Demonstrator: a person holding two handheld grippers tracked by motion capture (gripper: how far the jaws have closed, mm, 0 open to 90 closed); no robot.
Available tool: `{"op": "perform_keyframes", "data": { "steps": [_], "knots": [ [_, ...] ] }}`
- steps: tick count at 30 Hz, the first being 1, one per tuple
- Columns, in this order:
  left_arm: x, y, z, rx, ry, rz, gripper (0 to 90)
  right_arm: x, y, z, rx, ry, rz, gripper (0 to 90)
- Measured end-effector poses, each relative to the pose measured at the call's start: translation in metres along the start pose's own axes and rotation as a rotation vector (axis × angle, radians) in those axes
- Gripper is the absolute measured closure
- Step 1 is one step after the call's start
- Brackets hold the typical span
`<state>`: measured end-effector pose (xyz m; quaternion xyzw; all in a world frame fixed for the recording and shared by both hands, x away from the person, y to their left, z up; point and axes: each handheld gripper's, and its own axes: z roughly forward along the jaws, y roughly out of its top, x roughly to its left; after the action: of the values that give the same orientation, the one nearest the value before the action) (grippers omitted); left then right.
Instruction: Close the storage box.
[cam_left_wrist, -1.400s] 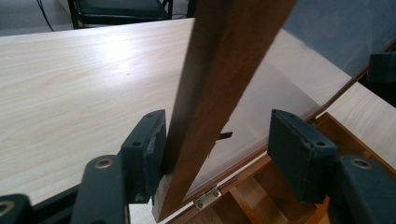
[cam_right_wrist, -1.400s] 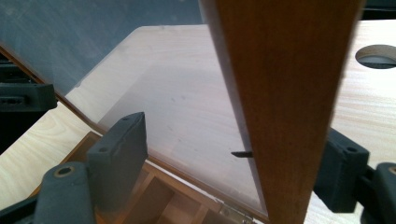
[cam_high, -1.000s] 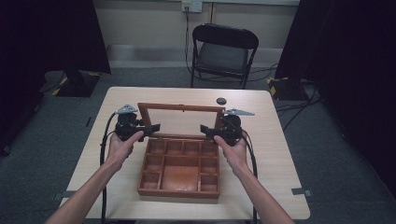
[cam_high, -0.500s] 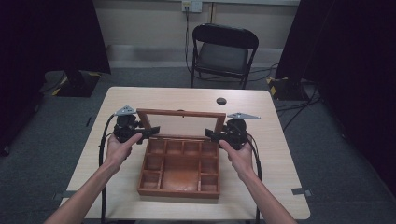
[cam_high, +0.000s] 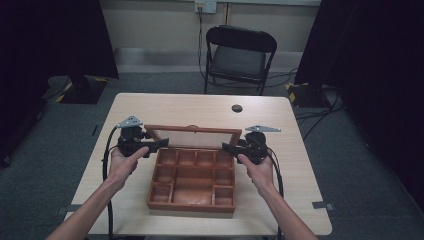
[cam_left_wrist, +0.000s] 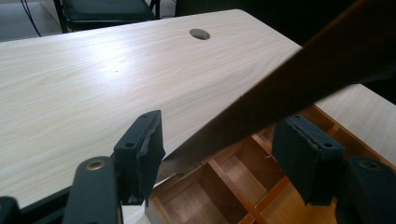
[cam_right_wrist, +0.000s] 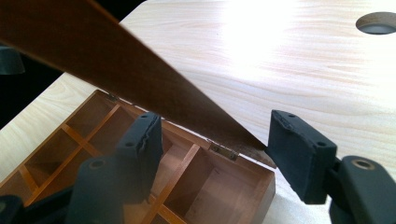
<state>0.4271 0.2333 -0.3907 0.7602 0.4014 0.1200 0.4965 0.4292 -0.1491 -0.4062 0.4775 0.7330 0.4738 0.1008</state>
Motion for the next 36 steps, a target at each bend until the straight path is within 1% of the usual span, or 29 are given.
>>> {"op": "perform_keyframes", "data": {
  "steps": [1,2,6,7,8,10,12,14,16,17,18,19,20,22,23,24,26,27,28,29,30,32,35,36],
  "knots": [
    [0.001,-0.001,-0.001,0.002,0.000,0.002,33.9,0.000,0.000,0.000,-0.001,0.000,0.000,36.1],
    [0.001,-0.002,-0.002,0.003,-0.002,-0.005,33.8,0.000,0.000,0.000,0.001,-0.001,-0.002,36.2],
    [0.002,-0.004,-0.004,0.006,0.009,0.001,33.0,-0.001,0.001,0.002,0.001,-0.008,-0.011,37.8],
    [0.002,-0.006,-0.003,0.001,0.008,0.004,33.0,-0.001,0.002,0.003,-0.002,-0.012,-0.021,38.6],
    [0.001,-0.006,-0.003,0.000,0.009,-0.002,32.6,-0.001,0.002,0.004,-0.004,-0.015,-0.036,40.1],
    [0.001,-0.006,-0.002,0.005,0.015,0.007,32.8,-0.001,0.002,0.004,-0.001,-0.011,-0.043,39.9],
    [0.002,-0.006,-0.003,-0.002,0.007,0.010,34.0,-0.001,0.001,0.004,0.004,-0.004,-0.047,39.6],
    [0.001,-0.007,-0.003,-0.005,0.007,0.014,34.3,0.000,0.000,0.002,0.010,0.002,-0.055,39.0],
    [0.001,-0.008,-0.004,0.004,0.006,0.024,35.2,0.000,-0.001,0.001,0.019,0.007,-0.054,38.1],
    [0.001,-0.008,-0.005,0.008,0.001,0.017,35.9,0.000,-0.001,0.001,0.023,0.007,-0.061,36.3],
    [0.001,-0.009,-0.006,0.011,-0.001,0.020,37.4,0.000,-0.002,0.000,0.033,0.004,-0.056,34.2],
    [0.001,-0.009,-0.007,0.014,-0.006,0.021,37.1,-0.001,-0.002,0.000,0.047,0.016,-0.038,33.2],
    [0.001,-0.009,-0.007,0.016,-0.009,0.025,37.0,-0.001,-0.004,0.000,0.049,0.019,-0.030,32.4],
    [-0.001,-0.010,-0.008,0.024,-0.005,0.037,37.1,-0.001,-0.007,-0.001,0.048,0.013,-0.030,32.1],
    [-0.001,-0.011,-0.009,0.022,-0.011,0.038,37.7,-0.001,-0.007,-0.002,0.051,0.011,-0.022,32.0],
    [-0.002,-0.011,-0.010,0.030,-0.010,0.046,37.6,-0.001,-0.008,-0.003,0.052,0.013,-0.019,32.0],
    [-0.003,-0.012,-0.011,0.036,-0.016,0.049,37.2,-0.001,-0.009,-0.005,0.052,0.008,-0.021,32.4],
    [-0.004,-0.012,-0.011,0.037,-0.019,0.050,36.8,0.000,-0.010,-0.006,0.055,0.008,-0.012,33.1],
    [-0.004,-0.013,-0.012,0.040,-0.021,0.050,36.4,0.000,-0.011,-0.007,0.054,0.017,-0.009,35.7],
    [-0.004,-0.014,-0.012,0.037,-0.026,0.041,35.6,0.001,-0.012,-0.007,0.056,0.026,-0.007,37.6],
    [-0.004,-0.015,-0.013,0.039,-0.029,0.043,35.2,0.001,-0.013,-0.007,0.059,0.025,-0.011,37.6],
    [-0.004,-0.019,-0.015,0.034,-0.036,0.024,34.0,0.002,-0.013,-0.007,0.061,0.021,-0.017,37.6],
    [-0.005,-0.023,-0.018,0.035,-0.026,0.020,31.6,0.001,-0.012,-0.006,0.058,0.022,-0.015,37.8],
    [-0.005,-0.023,-0.019,0.029,-0.033,0.015,31.6,0.001,-0.012,-0.005,0.059,0.020,-0.015,37.9]
  ]
}}
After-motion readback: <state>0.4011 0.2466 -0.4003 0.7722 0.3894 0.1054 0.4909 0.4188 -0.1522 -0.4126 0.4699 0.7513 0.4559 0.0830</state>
